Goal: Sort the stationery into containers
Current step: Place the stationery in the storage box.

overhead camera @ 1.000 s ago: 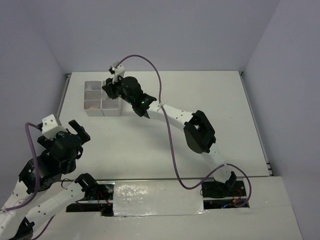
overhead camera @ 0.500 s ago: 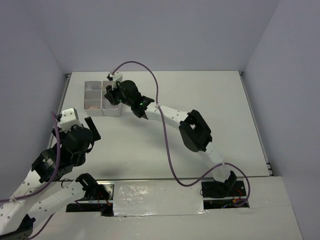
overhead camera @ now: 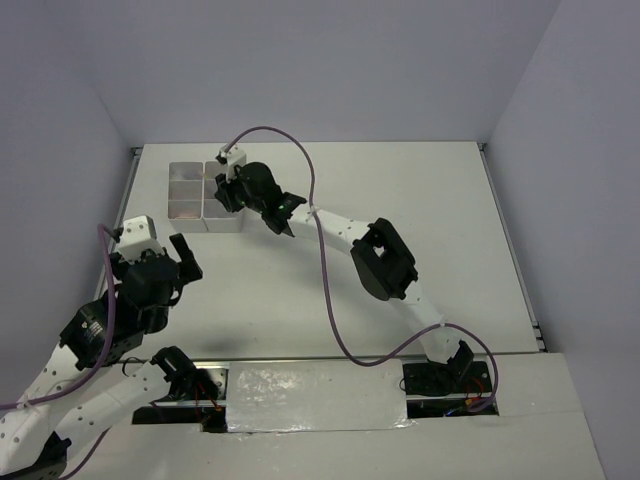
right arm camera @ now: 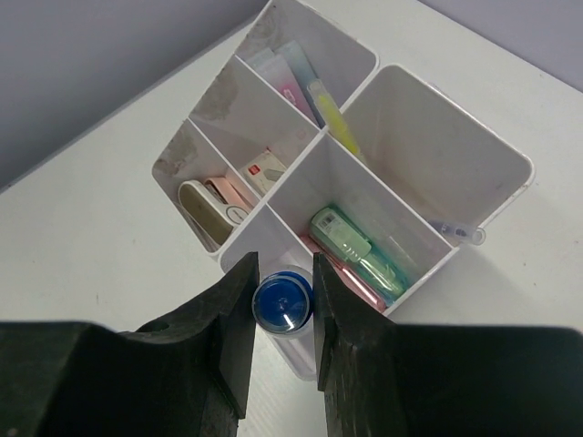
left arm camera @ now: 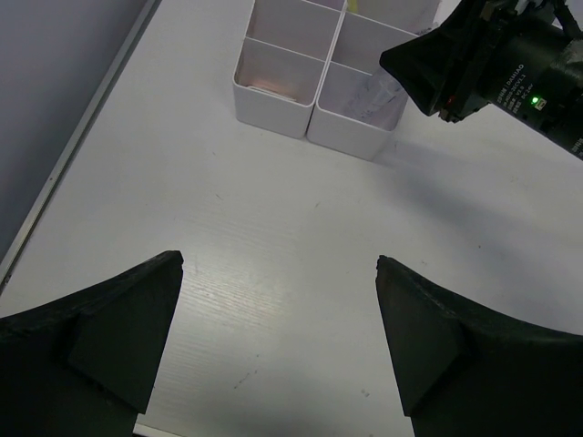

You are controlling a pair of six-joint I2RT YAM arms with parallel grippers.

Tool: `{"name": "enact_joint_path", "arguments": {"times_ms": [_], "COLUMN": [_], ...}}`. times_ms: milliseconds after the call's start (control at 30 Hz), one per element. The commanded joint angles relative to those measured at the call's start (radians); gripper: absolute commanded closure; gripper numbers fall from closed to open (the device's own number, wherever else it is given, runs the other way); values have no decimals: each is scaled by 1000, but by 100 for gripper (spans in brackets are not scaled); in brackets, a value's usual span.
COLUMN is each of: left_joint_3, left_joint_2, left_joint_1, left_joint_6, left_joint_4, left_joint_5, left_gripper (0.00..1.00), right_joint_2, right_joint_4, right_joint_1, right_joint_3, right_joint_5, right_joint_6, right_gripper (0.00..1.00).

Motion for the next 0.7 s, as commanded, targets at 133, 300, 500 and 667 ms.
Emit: {"name": "enact_joint_path", "arguments": {"times_ms": [133,300,500,667], "left_joint_3": [-6,-9,-12,-14], "left_joint_2": [-22,-26,-26,-34], "left_joint_1": [13,15,18,20], "left_joint_6": [41,49,55,56], "left_joint_4": [53,61,64,67], "left_joint_5": [18,28,38,41], "left_gripper": [1,1,1,1], "right_joint_2": [8,5,9,-1], "right_joint_4": [3,-9,-35,-58], "right_joint_1": [-8,-5,0,9], "right_joint_3": [43,33,57,66], "right_joint_5": [-13,-29,-31,-17], "right_joint_6": [-29,-37,-46,-73], "right_gripper": [82,67,48,32]}}
